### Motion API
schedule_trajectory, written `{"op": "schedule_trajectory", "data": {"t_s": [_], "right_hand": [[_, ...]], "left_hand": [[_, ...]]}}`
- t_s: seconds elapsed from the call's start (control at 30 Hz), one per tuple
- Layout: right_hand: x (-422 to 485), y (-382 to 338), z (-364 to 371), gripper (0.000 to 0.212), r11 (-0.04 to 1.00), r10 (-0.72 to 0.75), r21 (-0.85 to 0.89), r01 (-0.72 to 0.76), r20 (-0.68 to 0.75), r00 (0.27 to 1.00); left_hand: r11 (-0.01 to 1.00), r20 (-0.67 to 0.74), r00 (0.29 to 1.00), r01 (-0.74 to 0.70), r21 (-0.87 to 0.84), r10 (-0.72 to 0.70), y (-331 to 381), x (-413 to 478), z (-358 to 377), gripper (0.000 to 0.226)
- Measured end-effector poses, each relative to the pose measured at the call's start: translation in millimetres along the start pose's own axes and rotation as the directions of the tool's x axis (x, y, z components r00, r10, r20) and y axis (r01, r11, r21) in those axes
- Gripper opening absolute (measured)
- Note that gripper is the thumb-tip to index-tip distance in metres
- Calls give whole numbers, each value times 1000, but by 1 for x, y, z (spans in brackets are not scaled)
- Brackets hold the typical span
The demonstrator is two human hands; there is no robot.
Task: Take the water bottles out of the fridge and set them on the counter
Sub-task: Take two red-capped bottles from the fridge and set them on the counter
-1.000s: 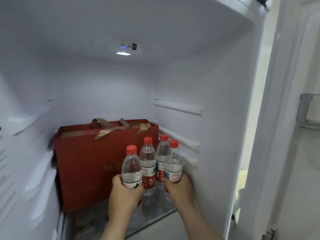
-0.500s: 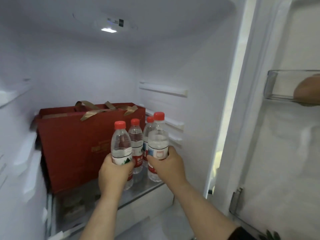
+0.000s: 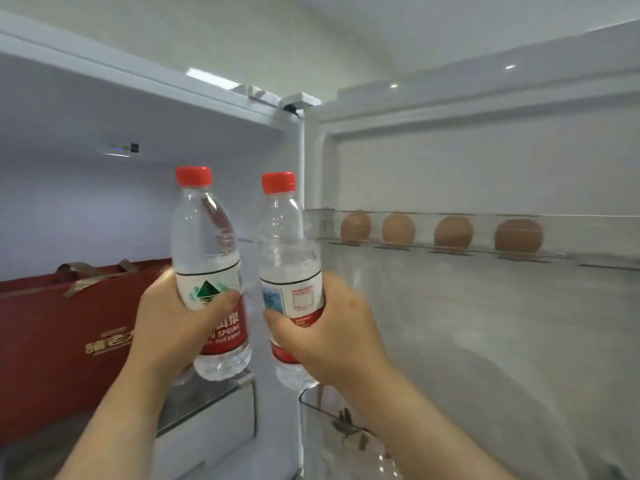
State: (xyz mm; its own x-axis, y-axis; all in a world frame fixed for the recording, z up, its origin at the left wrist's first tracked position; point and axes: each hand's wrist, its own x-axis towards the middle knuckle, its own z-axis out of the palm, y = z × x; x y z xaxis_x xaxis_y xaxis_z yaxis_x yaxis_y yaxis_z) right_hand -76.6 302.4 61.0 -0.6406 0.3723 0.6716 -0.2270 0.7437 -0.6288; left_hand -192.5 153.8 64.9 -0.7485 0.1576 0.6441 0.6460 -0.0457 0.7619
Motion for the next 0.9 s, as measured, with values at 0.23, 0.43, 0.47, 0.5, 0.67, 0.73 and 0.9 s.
{"op": "schedule_trajectory", "data": {"t_s": [0.23, 0.43, 0.47, 0.5, 0.67, 0.73, 0.9], "right_hand": [[-80, -2, -146, 47, 994, 27, -103, -46, -174, 984], [-145, 7, -278, 47, 944, 39, -280, -172, -425, 904], [-154, 8, -297, 47, 931, 40, -305, -199, -458, 888], [-164, 10, -318, 48, 916, 42, -328, -231, -494, 869], [-220, 14, -409, 44, 820, 73, -398, -412, -641, 764], [-244, 12, -441, 41, 768, 80, -424, -480, -680, 729], [-299, 21, -508, 41, 617, 77, -446, -648, -786, 614]], "left_hand": [[986, 162, 985, -37, -161, 64, 90, -73, 71, 39], [958, 376, 919, -10, -288, 123, 147, -128, 157, 34], [944, 414, 897, -9, -330, 153, 156, -137, 174, 35], [927, 445, 876, -4, -376, 184, 165, -146, 192, 38], [854, 566, 758, 24, -520, 323, 217, -198, 283, 52], [840, 614, 707, 51, -540, 352, 241, -223, 319, 47], [779, 726, 541, 192, -597, 423, 280, -287, 409, 45]]}}
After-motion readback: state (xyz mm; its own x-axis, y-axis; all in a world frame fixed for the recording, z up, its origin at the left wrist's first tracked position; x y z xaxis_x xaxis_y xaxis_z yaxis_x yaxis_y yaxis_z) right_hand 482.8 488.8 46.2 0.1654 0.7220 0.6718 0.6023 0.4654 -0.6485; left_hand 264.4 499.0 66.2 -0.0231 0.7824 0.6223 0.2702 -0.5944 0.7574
